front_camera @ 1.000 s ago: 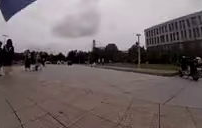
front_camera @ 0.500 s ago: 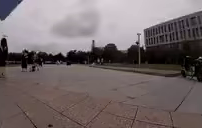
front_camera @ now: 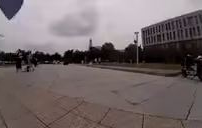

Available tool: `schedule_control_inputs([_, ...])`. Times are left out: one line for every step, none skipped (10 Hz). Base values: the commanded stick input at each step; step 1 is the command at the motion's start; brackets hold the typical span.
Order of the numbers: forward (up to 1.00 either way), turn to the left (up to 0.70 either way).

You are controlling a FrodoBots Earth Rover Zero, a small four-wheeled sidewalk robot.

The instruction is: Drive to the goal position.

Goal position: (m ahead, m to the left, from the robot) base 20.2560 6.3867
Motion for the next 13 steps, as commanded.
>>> schedule_control_inputs([0.60, 0.01])
schedule_control_inputs([0.60, 0.01])
schedule_control_inputs([0.60, 0.01])
schedule_control_inputs([0.60, 0.01])
schedule_control_inputs([0.60, 0.01])
schedule_control_inputs([0.60, 0.01])
schedule_control_inputs([0.60, 0.03])
schedule_control_inputs([0.60, 0.13])
schedule_control_inputs([0.60, 0.16])
schedule_control_inputs([0.60, 0.16])
schedule_control_inputs([0.60, 0.16])
schedule_control_inputs([0.60, 0.16])
schedule_control_inputs([0.60, 0.13])
